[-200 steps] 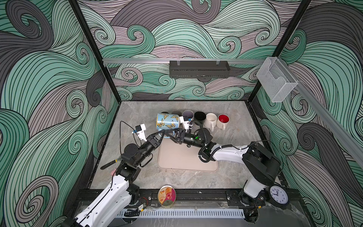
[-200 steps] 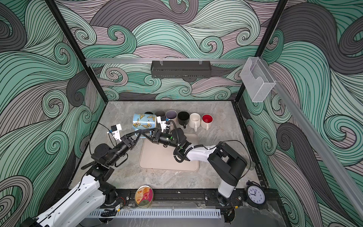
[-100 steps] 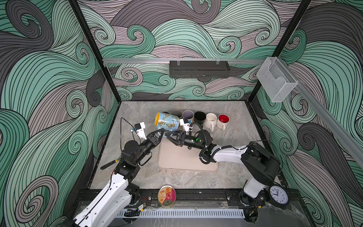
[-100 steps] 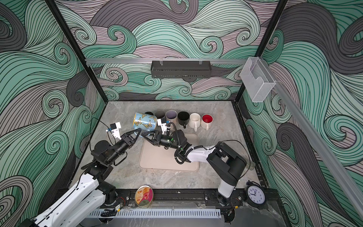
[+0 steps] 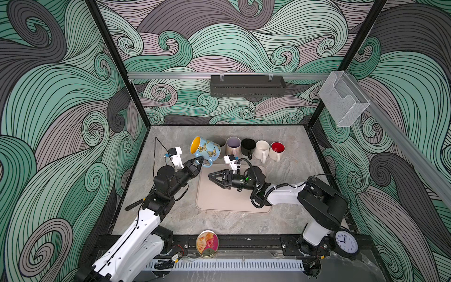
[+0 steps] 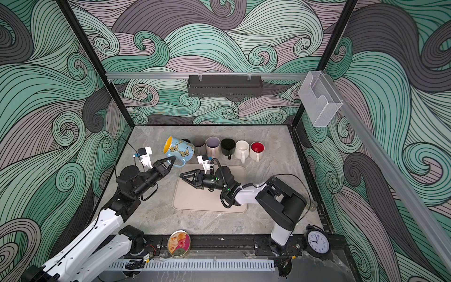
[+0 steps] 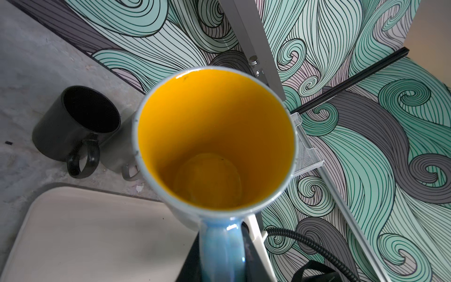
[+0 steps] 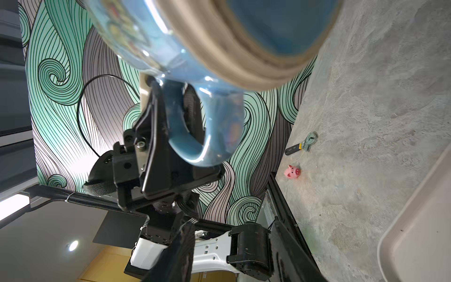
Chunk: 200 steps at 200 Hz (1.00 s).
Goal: Turn the mug right side up
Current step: Place the mug at the top-left of the table.
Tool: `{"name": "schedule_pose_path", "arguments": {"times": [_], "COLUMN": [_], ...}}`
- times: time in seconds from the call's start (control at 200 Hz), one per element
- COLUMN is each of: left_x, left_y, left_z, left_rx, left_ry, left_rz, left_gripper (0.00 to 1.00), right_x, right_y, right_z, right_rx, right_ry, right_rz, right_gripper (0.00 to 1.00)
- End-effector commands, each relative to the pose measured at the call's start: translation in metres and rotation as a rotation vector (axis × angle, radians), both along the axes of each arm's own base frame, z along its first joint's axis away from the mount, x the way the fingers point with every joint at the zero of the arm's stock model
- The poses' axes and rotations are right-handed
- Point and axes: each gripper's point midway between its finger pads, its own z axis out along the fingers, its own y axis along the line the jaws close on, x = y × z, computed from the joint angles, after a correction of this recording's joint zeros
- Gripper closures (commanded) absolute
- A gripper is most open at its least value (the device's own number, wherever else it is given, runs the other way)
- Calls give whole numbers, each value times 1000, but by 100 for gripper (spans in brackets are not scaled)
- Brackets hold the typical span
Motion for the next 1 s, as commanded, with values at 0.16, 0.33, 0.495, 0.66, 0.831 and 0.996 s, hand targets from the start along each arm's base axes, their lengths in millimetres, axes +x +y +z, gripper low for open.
{"name": "schedule_pose_path", "arguments": {"times": [0.16,0.33,0.495,0.66,0.831,0.996], "left_x": [6,14,26,38,54,66], "left_y": [14,25,38,52,52,59], "left_z": [66,58,40,21,7,-5], "left_rx": [176,379,497,574,651,754], "left_ry": [-182,-157,-135,-120,-99,-25], "left_rz": [71,118,188,274,285,303], "left_gripper": [100,100,100,100,100,100], "right_x": [1,3,3,0,-2,1], "right_y": [-5,-13,-23,-44,-61,-70], "right_z": [-2,-10,-24,-22,-16,-18], "right_rx": [6,-59,-229,-367,-425,-431], "right_ry": [9,4,-1,-84,-142,-140], "right_rz": [7,-17,-37,-83,-117,-138], "right_gripper": [47,46,45,45,44,44]}}
